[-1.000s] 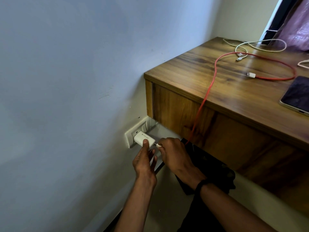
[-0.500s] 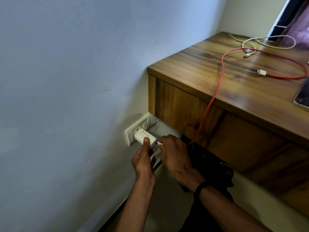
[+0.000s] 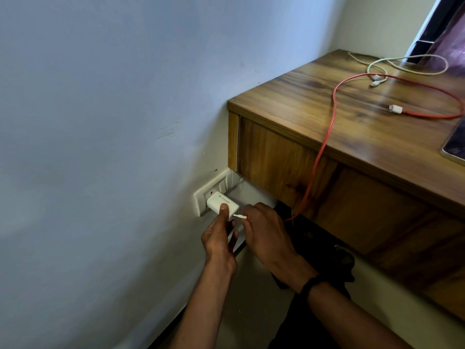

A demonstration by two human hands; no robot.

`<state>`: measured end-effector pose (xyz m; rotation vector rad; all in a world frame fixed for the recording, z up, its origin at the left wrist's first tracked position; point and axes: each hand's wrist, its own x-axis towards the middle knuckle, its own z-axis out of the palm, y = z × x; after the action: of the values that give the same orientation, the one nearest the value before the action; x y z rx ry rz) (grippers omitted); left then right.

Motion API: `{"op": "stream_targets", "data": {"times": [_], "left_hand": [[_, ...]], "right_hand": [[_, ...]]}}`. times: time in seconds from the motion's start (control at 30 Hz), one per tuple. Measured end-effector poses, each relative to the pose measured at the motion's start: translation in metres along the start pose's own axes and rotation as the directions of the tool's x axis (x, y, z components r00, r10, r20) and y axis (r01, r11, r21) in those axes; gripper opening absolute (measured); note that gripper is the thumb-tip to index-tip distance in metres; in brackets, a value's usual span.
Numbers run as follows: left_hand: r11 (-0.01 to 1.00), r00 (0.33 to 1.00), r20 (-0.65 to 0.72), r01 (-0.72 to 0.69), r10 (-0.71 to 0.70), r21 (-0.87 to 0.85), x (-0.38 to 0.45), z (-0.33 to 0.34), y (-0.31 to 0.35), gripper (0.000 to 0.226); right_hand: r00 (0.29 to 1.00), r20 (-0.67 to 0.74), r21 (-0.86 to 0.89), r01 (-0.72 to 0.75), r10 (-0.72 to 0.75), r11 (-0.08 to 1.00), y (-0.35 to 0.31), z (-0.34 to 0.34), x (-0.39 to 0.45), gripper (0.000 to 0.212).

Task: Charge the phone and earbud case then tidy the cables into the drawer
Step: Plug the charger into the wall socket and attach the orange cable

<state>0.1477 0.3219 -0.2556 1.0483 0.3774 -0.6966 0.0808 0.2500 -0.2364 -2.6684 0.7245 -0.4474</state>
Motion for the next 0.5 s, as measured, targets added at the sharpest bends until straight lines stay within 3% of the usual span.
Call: {"op": "stream_targets", "data": {"times": [0.13, 0.4, 0.5], "left_hand": [[1.000, 1.000, 0.001, 0.008, -0.008, 0.012, 0.000, -0.001, 0.000, 0.023], [0.998, 0.998, 0.007, 0.058, -0.058, 0.001, -0.001, -0.002, 0.003, 0.031], [0.999, 0.999, -0.001, 0.053, -0.053, 0.000, -0.001, -0.001, 0.003, 0.027]], "right_hand": [[0.999, 0.031, 0.014, -0.010, 0.009, 1.000, 0.000, 0.000, -0.002, 0.032], [0.997, -0.050, -0.041, 0.058, -0.060, 0.997, 0.003, -0.001, -0.001, 0.026], [0.996, -0.079, 0.018, 0.049, -0.047, 0.999, 0.009, 0.003, -0.001, 0.026]]}}
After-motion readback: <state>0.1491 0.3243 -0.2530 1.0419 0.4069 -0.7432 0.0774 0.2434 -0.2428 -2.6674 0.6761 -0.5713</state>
